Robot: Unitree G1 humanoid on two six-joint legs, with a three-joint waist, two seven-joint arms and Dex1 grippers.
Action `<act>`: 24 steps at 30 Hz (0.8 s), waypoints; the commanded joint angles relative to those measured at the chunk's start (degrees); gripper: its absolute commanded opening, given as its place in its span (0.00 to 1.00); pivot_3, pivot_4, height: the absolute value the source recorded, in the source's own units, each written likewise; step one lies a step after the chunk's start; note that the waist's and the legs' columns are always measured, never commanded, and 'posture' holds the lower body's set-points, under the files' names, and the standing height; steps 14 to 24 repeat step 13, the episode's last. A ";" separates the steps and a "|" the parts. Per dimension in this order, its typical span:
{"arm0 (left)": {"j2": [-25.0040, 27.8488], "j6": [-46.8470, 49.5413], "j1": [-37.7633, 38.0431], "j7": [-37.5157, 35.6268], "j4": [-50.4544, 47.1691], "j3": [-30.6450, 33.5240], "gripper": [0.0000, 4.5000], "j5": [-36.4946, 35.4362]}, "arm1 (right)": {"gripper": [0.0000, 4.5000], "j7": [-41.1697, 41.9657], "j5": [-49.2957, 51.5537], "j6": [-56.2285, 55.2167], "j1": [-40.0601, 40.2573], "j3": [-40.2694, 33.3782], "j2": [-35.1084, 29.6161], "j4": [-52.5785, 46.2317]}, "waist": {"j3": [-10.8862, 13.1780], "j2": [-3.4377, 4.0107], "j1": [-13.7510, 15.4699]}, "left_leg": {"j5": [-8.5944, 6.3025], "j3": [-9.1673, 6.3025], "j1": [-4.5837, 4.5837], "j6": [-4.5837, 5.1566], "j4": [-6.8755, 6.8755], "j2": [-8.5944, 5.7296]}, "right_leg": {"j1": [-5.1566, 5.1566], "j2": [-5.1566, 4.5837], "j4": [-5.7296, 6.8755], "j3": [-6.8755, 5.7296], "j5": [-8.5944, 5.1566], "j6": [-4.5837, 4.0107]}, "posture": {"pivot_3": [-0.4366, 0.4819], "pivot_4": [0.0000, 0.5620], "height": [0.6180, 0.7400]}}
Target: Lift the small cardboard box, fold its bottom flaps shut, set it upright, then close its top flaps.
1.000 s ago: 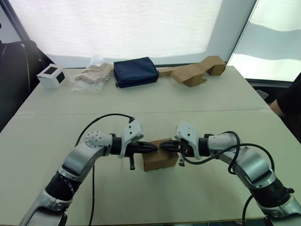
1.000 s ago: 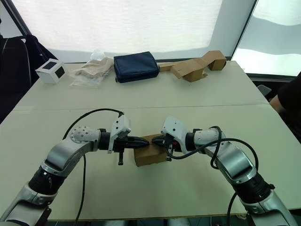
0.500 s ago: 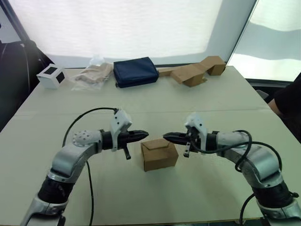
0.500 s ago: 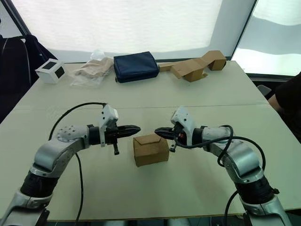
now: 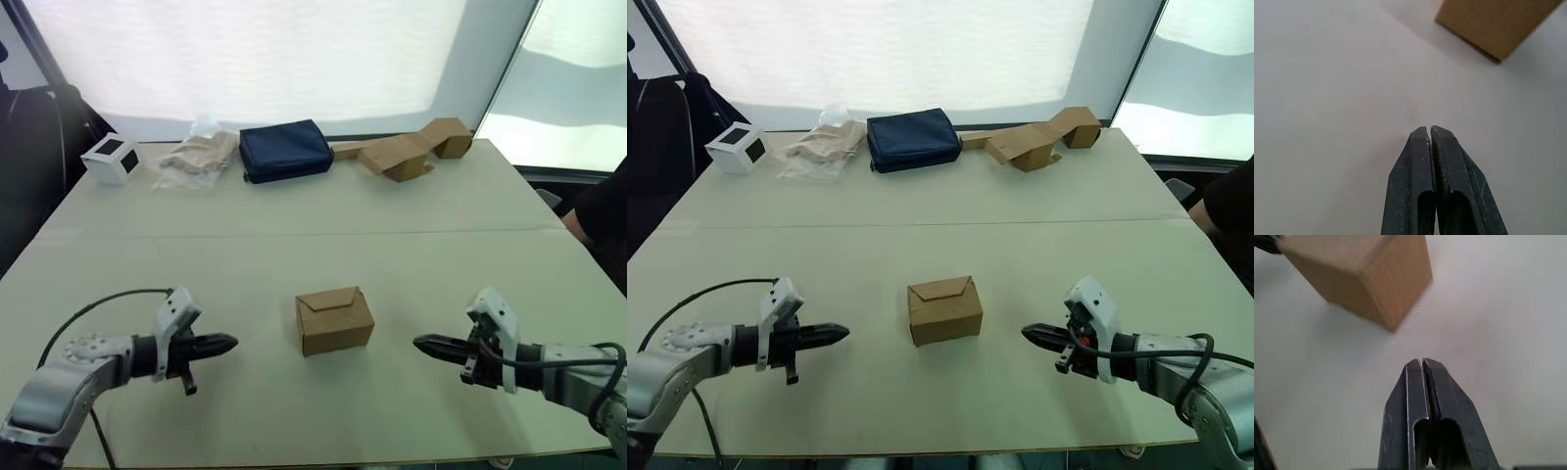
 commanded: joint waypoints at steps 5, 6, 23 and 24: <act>-0.06 0.17 4.44 -0.19 -4.45 3.75 0.02 -3.97 | 0.00 1.41 -3.40 -6.76 -1.98 0.29 -0.70 4.67 | 0.00 0.00 0.19 | 0.00 -0.01 0.03 0.00 0.00 0.01 | 0.03 0.04 0.00 0.00 0.00 0.00 | 0.48 0.27 1.00; -0.29 0.46 4.66 0.23 -4.71 4.04 0.02 -4.36 | 0.00 1.71 -3.52 -7.11 -2.21 0.56 -0.73 5.06 | 0.00 0.00 0.21 | 0.00 -0.01 0.03 0.00 0.00 0.01 | 0.03 0.04 0.00 0.00 0.00 0.00 | 0.48 0.27 1.00; -0.81 1.11 4.69 2.01 -4.80 5.64 0.02 -6.27 | 0.00 3.34 -4.57 -8.44 -3.42 2.47 -1.21 7.04 | 0.00 0.00 0.25 | 0.00 -0.02 0.02 0.01 0.00 0.00 | 0.03 0.01 -0.01 0.00 0.00 0.00 | 0.48 0.27 1.00; -0.81 1.11 4.69 2.01 -4.80 5.64 0.02 -6.27 | 0.00 3.34 -4.57 -8.44 -3.42 2.47 -1.21 7.04 | 0.00 0.00 0.25 | 0.00 -0.02 0.02 0.01 0.00 0.00 | 0.03 0.01 -0.01 0.00 0.00 0.00 | 0.48 0.27 1.00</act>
